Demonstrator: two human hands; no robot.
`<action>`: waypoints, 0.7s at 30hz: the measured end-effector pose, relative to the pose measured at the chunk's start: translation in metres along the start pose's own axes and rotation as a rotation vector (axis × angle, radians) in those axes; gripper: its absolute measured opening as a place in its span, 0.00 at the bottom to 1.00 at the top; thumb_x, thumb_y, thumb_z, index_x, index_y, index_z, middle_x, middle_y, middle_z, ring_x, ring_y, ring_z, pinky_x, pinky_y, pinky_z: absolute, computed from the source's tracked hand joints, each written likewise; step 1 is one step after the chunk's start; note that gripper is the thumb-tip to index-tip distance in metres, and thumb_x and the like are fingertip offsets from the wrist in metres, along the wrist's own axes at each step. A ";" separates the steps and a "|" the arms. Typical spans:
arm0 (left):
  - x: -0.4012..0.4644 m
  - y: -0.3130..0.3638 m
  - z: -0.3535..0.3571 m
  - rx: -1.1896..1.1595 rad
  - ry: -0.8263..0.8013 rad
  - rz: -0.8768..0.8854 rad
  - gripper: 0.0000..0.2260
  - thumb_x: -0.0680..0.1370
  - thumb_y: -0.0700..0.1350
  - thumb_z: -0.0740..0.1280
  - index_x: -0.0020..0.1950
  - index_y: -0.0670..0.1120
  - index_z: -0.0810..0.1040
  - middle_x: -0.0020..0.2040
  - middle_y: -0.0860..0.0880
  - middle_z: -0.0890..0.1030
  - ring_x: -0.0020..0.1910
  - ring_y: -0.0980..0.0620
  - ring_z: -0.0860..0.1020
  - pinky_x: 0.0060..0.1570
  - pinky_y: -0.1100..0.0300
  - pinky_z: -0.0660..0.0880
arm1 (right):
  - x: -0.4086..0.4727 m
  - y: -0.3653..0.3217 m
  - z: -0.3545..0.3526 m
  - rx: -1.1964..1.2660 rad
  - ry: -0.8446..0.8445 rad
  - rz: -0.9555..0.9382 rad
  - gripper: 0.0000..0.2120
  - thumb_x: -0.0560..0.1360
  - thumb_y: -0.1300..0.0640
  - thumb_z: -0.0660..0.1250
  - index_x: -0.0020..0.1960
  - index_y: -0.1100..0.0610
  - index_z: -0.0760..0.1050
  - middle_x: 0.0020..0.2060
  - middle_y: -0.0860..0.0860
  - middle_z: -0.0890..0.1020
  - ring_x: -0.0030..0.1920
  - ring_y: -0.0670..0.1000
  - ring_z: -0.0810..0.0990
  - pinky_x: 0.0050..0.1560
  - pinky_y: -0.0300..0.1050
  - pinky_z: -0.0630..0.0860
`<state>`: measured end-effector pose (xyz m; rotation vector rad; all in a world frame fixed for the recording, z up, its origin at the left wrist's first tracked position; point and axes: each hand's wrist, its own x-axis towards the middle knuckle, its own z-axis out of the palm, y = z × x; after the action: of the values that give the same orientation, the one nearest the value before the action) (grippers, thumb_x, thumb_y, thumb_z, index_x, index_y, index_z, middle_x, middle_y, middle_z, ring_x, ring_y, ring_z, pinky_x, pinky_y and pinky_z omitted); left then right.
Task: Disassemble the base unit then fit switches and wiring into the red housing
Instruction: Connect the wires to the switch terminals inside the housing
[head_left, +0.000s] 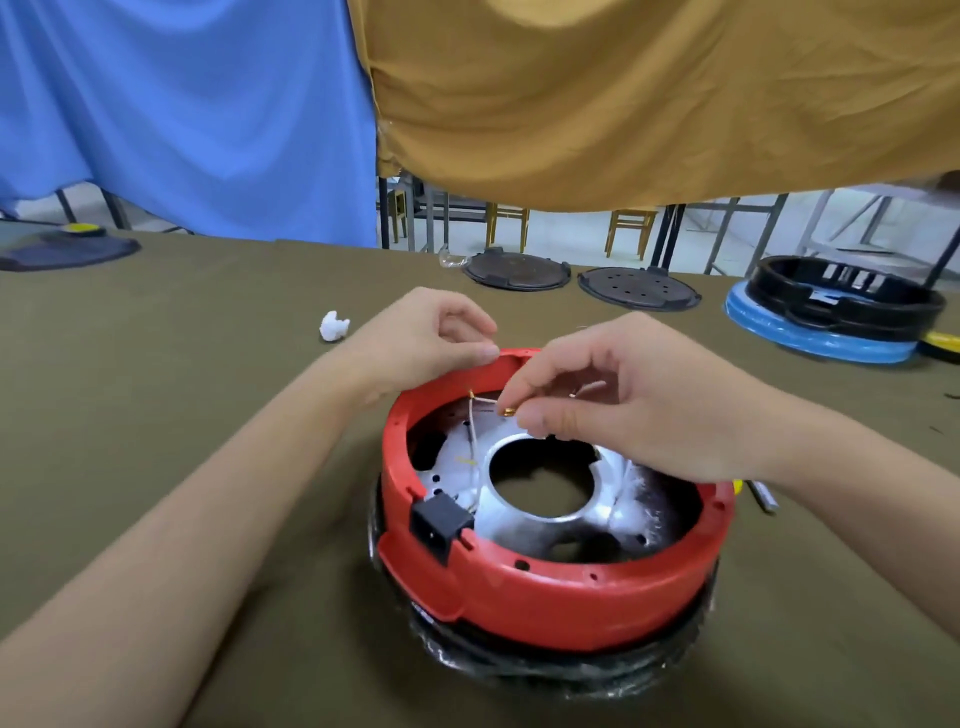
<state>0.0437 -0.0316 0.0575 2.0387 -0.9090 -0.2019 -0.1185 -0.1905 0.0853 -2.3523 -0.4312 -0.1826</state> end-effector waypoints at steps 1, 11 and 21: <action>-0.001 0.000 -0.006 0.002 -0.044 -0.052 0.13 0.75 0.51 0.75 0.57 0.53 0.79 0.48 0.54 0.85 0.38 0.58 0.82 0.41 0.61 0.76 | 0.003 -0.001 0.000 -0.001 -0.009 0.005 0.03 0.76 0.57 0.71 0.47 0.49 0.83 0.38 0.49 0.85 0.40 0.51 0.82 0.46 0.49 0.79; -0.009 0.004 -0.017 0.019 -0.193 -0.065 0.16 0.74 0.34 0.69 0.60 0.44 0.80 0.51 0.46 0.86 0.51 0.46 0.84 0.54 0.52 0.80 | 0.022 0.003 -0.004 -0.040 -0.138 -0.008 0.02 0.76 0.52 0.72 0.45 0.49 0.83 0.36 0.49 0.83 0.36 0.52 0.80 0.39 0.46 0.77; -0.012 0.002 -0.034 -0.018 -0.295 -0.223 0.18 0.76 0.42 0.68 0.66 0.51 0.75 0.59 0.50 0.82 0.55 0.54 0.82 0.53 0.51 0.81 | 0.051 0.000 0.009 -0.230 -0.156 -0.007 0.02 0.75 0.53 0.72 0.45 0.48 0.83 0.36 0.43 0.84 0.34 0.39 0.79 0.39 0.30 0.73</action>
<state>0.0494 -0.0014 0.0775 2.1263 -0.8484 -0.6443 -0.0708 -0.1710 0.0917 -2.6019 -0.5176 -0.0537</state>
